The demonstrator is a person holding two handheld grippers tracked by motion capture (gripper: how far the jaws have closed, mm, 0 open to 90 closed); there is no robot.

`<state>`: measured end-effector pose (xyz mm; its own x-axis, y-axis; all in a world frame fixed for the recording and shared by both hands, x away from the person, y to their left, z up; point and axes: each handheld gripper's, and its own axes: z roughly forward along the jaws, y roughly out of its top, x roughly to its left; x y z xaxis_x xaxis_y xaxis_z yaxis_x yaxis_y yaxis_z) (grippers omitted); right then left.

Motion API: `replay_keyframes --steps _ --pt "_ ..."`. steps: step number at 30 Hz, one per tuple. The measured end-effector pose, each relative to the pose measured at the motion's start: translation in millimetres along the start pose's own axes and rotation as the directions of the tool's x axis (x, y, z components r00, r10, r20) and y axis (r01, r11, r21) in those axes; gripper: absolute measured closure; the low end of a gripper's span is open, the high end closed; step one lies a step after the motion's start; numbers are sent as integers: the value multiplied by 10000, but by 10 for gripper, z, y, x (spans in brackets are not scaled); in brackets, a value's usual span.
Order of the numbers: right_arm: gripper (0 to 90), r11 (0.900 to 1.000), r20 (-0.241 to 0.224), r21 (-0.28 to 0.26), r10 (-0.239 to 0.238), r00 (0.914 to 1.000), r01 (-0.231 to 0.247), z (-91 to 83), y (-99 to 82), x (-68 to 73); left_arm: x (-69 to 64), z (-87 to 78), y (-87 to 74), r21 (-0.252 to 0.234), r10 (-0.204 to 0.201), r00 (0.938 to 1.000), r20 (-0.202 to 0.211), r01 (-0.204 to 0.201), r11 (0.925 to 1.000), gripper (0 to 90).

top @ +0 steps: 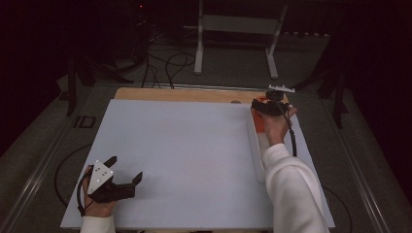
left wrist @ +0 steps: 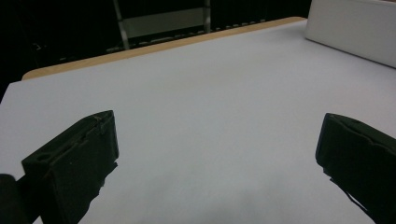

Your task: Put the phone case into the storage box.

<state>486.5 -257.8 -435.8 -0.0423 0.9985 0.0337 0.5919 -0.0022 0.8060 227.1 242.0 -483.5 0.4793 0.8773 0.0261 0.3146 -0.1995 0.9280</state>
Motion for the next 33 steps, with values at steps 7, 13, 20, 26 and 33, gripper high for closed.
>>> replay_keyframes --steps 7,13,20,26,33 --pt "149 10000 -102 -65 43 9999 -44 17 0 -26 1 -3 1 -19 -25 10000 -14 25 10000 1" --pt "148 9999 -144 -131 40 9999 -42 31 -3 -31 1 -3 0 -29 -34 10000 -14 34 10000 1" --pt "147 9998 -106 -174 59 9999 -61 36 -4 -35 0 -5 1 -36 -37 10000 -11 37 10000 1" --pt "138 9997 -153 -230 95 9998 -98 37 -6 -44 2 -7 -1 -30 -30 10000 -10 30 10000 1" --pt "99 9988 -265 -480 85 9996 -98 16 7 -57 2 -9 -2 -38 -24 10000 -10 24 10000 1"
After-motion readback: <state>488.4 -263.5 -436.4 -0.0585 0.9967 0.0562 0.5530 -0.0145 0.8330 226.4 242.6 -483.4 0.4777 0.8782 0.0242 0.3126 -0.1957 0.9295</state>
